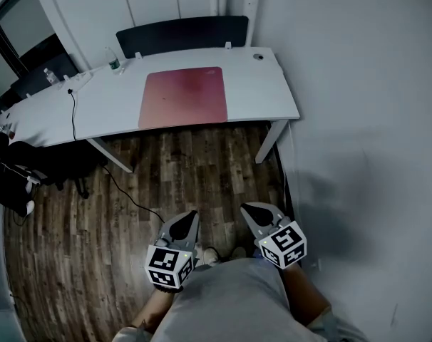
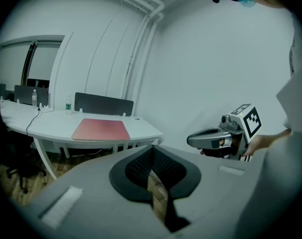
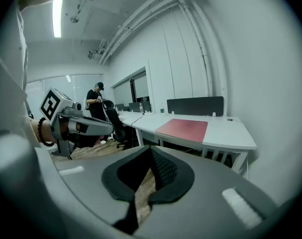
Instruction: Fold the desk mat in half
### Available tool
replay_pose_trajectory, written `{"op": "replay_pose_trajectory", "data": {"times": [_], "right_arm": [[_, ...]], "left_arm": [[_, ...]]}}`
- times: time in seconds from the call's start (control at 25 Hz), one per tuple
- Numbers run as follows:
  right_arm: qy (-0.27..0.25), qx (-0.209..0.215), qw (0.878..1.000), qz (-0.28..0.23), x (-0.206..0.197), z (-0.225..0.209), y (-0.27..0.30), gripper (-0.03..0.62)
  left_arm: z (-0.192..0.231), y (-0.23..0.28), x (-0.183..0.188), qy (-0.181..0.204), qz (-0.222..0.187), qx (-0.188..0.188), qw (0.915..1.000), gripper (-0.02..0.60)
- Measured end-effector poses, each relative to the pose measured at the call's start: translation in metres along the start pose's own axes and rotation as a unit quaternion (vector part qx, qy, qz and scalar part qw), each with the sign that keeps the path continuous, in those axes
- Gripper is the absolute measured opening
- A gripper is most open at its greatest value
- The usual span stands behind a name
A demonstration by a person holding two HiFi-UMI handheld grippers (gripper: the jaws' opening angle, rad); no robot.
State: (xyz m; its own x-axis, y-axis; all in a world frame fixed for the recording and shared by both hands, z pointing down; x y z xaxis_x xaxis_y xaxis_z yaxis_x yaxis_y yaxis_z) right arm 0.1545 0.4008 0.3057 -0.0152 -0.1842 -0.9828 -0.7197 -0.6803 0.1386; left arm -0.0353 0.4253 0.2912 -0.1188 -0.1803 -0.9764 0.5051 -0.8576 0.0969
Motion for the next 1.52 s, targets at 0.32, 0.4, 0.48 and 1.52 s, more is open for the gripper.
{"op": "replay_pose_trajectory", "data": {"times": [0.32,0.4,0.48,1.52], "right_arm": [[0.004,-0.023,1.0,0.003,-0.004,0.006,0.012,0.006],[0.008,-0.027,1.0,0.003,-0.006,0.006,0.014,0.006],[0.012,-0.031,0.999,0.004,-0.007,0.004,0.016,0.008],[0.005,0.012,1.0,0.015,0.034,-0.199,0.168,0.006]], "left_arm": [[0.008,0.0,0.004,0.009,-0.002,-0.047,0.9989,0.018],[0.012,0.001,0.0,0.005,0.001,-0.049,0.9988,0.017],[0.017,0.005,-0.001,0.002,0.006,-0.052,0.9986,0.017],[0.113,0.224,0.025,0.004,0.025,-0.006,0.9997,0.017]]}}
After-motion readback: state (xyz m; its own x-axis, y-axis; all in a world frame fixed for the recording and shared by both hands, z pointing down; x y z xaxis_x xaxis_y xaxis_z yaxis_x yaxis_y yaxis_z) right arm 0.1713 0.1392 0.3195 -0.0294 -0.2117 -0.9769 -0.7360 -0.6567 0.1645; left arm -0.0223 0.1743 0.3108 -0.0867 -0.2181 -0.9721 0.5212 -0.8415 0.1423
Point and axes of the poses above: the fingertips, and each gripper's own axes: y forward along the fingers, z to its left, x out of its top, the point moved 6 cm from there along -y, backward along the fingers, and after that the axes turned 15 degrees about -z, right-handed, at the moved point
